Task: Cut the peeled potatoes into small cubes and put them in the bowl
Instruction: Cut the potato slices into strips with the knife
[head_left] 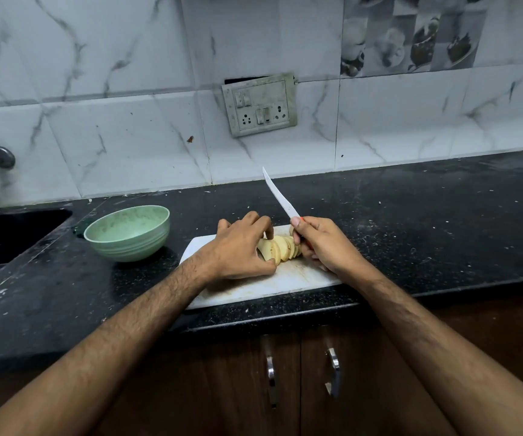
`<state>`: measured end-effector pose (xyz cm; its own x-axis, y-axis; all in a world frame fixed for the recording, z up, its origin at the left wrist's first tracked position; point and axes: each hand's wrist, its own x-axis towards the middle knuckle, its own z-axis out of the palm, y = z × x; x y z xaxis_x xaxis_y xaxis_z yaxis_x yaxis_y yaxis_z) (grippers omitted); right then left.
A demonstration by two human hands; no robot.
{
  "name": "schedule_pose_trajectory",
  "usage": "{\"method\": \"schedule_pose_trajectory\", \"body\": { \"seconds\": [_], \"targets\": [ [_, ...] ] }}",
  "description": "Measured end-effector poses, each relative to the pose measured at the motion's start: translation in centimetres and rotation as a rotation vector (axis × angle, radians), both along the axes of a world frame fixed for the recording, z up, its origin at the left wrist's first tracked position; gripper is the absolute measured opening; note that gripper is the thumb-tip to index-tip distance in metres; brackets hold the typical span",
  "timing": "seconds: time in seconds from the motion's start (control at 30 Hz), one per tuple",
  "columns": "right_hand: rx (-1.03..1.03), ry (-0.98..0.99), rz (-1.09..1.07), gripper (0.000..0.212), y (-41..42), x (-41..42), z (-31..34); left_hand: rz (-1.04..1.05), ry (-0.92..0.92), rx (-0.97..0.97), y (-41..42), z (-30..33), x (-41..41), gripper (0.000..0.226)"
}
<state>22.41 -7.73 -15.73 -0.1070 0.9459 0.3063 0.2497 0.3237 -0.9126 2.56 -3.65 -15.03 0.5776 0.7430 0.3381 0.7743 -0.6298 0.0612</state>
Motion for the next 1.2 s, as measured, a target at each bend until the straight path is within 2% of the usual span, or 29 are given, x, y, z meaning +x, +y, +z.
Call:
{"method": "schedule_pose_trajectory", "body": {
  "seconds": [0.47, 0.6, 0.67, 0.83, 0.97, 1.1, 1.2],
  "targets": [
    [0.006, 0.014, 0.001, 0.04, -0.1, 0.0, 0.1, -0.038, 0.027, 0.184, -0.4, 0.7, -0.8, 0.047],
    [0.007, 0.007, -0.003, 0.04, -0.1, 0.0, 0.0, -0.042, -0.19, 0.061, -0.4, 1.0, -0.7, 0.03],
    [0.009, 0.007, -0.005, 0.04, -0.1, 0.0, 0.0, -0.036, -0.232, 0.013, 0.0, 0.9, -0.6, 0.021],
    [0.003, 0.015, -0.007, 0.04, 0.0, 0.1, 0.0, -0.044, -0.097, 0.011, 0.8, 1.1, -1.6, 0.032],
    [-0.003, 0.016, -0.001, 0.04, 0.2, 0.1, -0.1, -0.051, 0.066, -0.015, 0.7, 2.3, -3.3, 0.033],
    [-0.003, 0.017, -0.002, 0.04, 0.2, 0.2, -0.2, -0.127, 0.179, -0.074, 0.1, 2.3, -4.8, 0.038],
    [-0.009, 0.024, 0.005, 0.04, 0.2, 0.2, -0.2, -0.146, 0.256, 0.01, 0.1, 1.9, -4.7, 0.032]
  ]
}}
